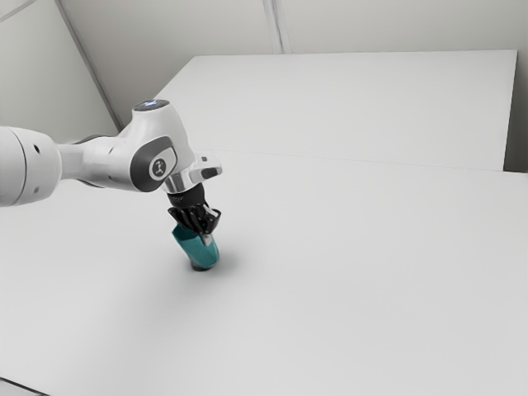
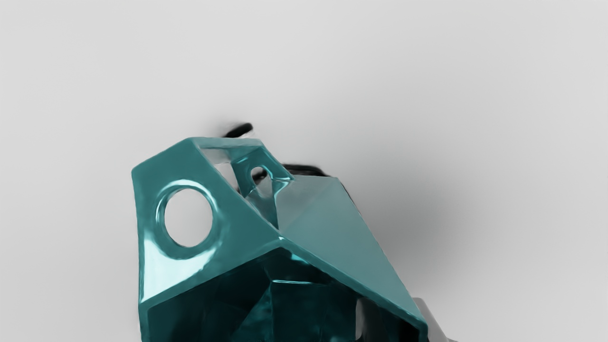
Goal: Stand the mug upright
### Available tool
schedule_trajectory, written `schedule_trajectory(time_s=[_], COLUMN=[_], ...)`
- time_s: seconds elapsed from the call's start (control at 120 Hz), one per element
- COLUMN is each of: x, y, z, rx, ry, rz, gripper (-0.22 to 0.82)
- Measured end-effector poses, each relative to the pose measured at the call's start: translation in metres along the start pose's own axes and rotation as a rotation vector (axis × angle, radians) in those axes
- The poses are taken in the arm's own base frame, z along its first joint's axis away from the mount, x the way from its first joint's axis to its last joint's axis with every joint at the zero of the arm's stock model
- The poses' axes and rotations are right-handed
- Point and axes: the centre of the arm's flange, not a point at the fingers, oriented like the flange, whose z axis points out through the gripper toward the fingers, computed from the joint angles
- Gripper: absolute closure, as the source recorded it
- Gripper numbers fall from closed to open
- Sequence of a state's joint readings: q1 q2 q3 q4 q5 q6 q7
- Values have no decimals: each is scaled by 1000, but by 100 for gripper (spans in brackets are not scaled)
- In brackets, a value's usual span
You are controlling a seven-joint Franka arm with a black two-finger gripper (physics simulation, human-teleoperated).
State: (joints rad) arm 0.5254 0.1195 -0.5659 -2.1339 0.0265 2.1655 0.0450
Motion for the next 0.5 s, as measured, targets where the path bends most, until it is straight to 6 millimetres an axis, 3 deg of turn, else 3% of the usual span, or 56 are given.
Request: schedule_trajectory(time_s=[0.233,0.5], x=[-1,-9], y=[4,15], z=[-7,-42], rx=[3,45], ry=[12,53], rz=[-4,1], gripper=[26,7])
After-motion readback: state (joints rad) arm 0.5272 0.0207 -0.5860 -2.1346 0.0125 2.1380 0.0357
